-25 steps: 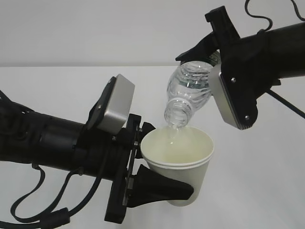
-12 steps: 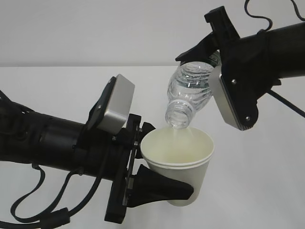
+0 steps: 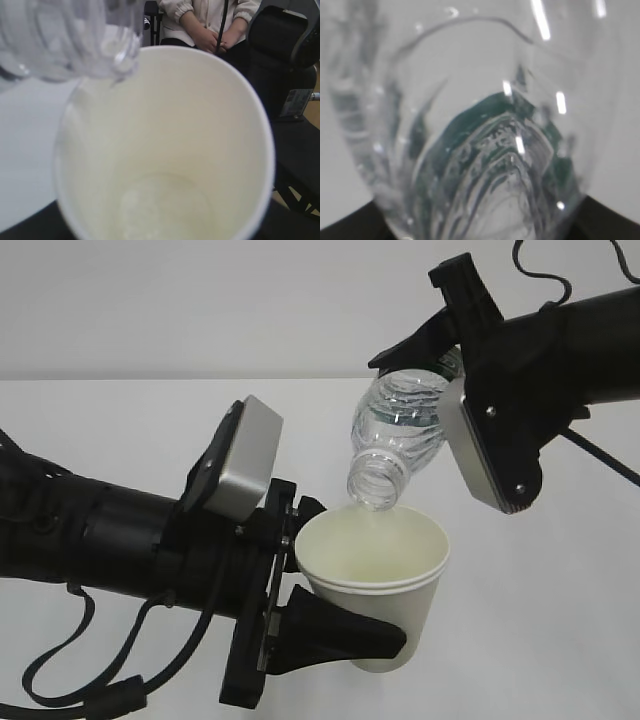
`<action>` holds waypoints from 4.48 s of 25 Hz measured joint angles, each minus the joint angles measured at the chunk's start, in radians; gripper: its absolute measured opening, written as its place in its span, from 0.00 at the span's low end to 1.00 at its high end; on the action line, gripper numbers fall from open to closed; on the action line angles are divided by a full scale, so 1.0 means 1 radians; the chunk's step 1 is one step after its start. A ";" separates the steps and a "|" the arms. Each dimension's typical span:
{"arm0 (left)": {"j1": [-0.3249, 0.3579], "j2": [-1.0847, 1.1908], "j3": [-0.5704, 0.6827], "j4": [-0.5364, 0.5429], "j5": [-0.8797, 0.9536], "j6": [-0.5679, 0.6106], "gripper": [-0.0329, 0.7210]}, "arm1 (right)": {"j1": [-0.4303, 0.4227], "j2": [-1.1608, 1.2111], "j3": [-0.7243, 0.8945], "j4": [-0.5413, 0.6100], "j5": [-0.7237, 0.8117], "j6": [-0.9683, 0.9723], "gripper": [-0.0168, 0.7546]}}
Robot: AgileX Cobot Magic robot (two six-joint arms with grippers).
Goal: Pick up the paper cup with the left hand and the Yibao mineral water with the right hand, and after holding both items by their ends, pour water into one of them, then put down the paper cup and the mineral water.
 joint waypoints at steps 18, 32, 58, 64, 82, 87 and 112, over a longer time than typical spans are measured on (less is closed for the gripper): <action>0.000 0.000 0.000 0.000 0.000 0.000 0.61 | 0.000 0.000 0.000 0.000 0.000 -0.015 0.57; 0.000 0.000 0.000 0.000 0.002 0.000 0.61 | 0.005 0.000 0.000 0.000 0.000 -0.024 0.57; 0.000 0.000 0.000 0.000 0.002 0.000 0.61 | 0.005 0.000 0.000 0.000 0.000 -0.024 0.57; 0.000 0.000 0.000 0.000 0.002 0.000 0.61 | 0.005 0.000 0.000 0.000 0.000 -0.026 0.57; 0.000 0.000 0.000 0.000 0.002 0.000 0.60 | 0.005 0.000 0.000 0.000 0.000 -0.040 0.57; 0.000 0.000 0.000 0.000 0.004 0.000 0.60 | 0.005 0.000 0.000 0.000 0.000 -0.043 0.57; 0.000 0.000 0.000 -0.002 0.006 0.000 0.60 | 0.005 0.000 0.000 0.000 0.000 -0.046 0.57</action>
